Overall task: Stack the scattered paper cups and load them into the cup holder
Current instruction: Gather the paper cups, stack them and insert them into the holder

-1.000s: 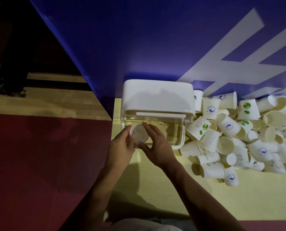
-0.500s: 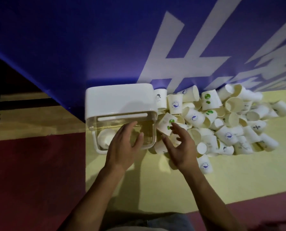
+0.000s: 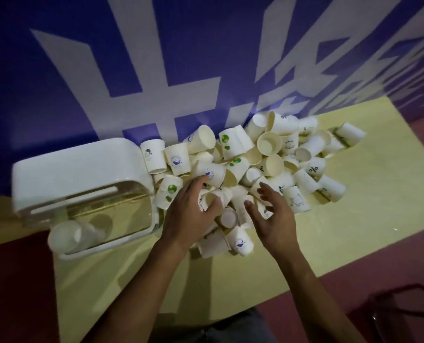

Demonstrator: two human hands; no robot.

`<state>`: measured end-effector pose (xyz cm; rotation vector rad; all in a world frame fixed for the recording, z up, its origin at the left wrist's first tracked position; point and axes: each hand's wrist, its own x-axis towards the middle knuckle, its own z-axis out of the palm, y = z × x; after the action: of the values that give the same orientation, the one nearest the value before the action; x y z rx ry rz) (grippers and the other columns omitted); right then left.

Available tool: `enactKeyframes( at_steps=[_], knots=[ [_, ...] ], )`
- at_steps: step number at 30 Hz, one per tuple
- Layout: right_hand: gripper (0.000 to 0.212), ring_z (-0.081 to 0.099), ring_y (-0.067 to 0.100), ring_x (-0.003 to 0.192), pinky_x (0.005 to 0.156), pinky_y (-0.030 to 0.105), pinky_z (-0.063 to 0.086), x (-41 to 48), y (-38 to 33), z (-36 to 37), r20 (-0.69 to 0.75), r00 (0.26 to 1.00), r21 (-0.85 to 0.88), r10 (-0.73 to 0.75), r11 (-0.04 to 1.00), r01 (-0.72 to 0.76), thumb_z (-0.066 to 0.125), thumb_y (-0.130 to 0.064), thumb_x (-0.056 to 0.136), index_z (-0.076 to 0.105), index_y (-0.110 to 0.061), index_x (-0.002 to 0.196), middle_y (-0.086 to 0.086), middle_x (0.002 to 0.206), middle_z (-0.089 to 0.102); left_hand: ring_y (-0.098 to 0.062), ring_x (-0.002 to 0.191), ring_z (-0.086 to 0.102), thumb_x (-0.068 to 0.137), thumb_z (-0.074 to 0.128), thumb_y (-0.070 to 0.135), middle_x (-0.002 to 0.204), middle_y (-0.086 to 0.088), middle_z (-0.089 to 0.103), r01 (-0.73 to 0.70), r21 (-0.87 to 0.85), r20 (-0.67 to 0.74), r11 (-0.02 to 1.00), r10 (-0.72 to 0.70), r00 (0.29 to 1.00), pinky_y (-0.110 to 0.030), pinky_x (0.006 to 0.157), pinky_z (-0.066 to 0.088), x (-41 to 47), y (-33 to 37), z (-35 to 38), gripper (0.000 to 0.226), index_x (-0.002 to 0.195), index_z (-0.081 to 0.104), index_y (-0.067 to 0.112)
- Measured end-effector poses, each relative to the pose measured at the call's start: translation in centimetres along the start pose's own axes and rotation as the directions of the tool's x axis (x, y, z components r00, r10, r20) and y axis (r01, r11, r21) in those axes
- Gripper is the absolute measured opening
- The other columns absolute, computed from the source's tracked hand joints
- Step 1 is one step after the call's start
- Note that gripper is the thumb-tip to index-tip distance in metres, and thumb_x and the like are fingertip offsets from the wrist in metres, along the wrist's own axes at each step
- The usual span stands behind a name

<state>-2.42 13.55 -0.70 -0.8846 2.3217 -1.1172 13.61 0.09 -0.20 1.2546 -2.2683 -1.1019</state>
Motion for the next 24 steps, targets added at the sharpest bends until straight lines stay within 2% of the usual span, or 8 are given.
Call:
enactKeyframes(
  at_steps=[5,9,14,19,24],
  knots=[
    [0.057,0.056,-0.009,0.112,0.089,0.005,0.042,2.9,3.4,-3.6,0.034,0.999,0.001,0.020,1.000,-0.020,0.075,-0.041,0.091,0.056,-0.024,0.142,-0.012,0.125,0.064,-0.016,0.132,0.052,0.092,0.066,0.045,0.148,0.004,0.053,0.016,0.054,0.033,0.998,-0.018,0.999,-0.037,0.101,0.052,3.1,3.0,4.4,0.062,0.147,0.047,0.024],
    [0.056,0.057,-0.003,0.114,0.093,0.007,0.043,5.2,5.2,-5.5,0.064,0.996,0.049,0.067,0.996,-0.070,0.074,-0.039,0.091,0.056,-0.026,0.142,-0.013,0.124,0.063,-0.019,0.133,0.050,0.090,0.068,0.048,0.147,0.001,0.053,0.081,0.118,-0.013,0.990,-0.080,0.997,-0.036,0.098,0.051,6.0,4.3,7.2,0.065,0.146,0.046,0.024],
    [0.057,0.058,-0.002,0.111,0.086,0.002,0.042,8.0,6.8,-6.7,0.095,0.993,0.044,0.066,0.997,-0.070,0.075,-0.041,0.090,0.057,-0.027,0.142,-0.012,0.126,0.065,-0.026,0.139,0.042,0.087,0.067,0.059,0.155,-0.006,0.042,0.239,0.211,-0.109,0.948,-0.221,0.969,-0.043,0.106,0.046,10.3,5.0,10.3,0.088,0.155,0.030,0.018],
    [0.056,0.058,0.002,0.115,0.091,0.016,0.049,10.3,8.1,-7.0,0.123,0.991,0.046,0.051,0.997,-0.058,0.077,-0.039,0.088,0.060,-0.024,0.140,-0.007,0.128,0.066,-0.029,0.124,0.054,0.079,0.073,0.062,0.138,-0.008,0.056,0.368,0.249,-0.218,0.896,-0.318,0.922,-0.048,0.105,0.044,13.6,4.9,13.0,0.092,0.149,0.033,0.017],
    [0.054,0.058,0.004,0.112,0.083,0.001,0.041,11.8,9.0,-6.7,0.141,0.988,0.035,0.062,0.997,-0.067,0.077,-0.037,0.089,0.060,-0.026,0.139,-0.009,0.129,0.064,-0.033,0.111,0.059,0.082,0.070,0.056,0.122,-0.012,0.066,0.405,0.277,-0.293,0.871,-0.325,0.899,-0.048,0.098,0.039,14.8,4.2,14.1,0.078,0.140,0.037,0.016]
  ],
)
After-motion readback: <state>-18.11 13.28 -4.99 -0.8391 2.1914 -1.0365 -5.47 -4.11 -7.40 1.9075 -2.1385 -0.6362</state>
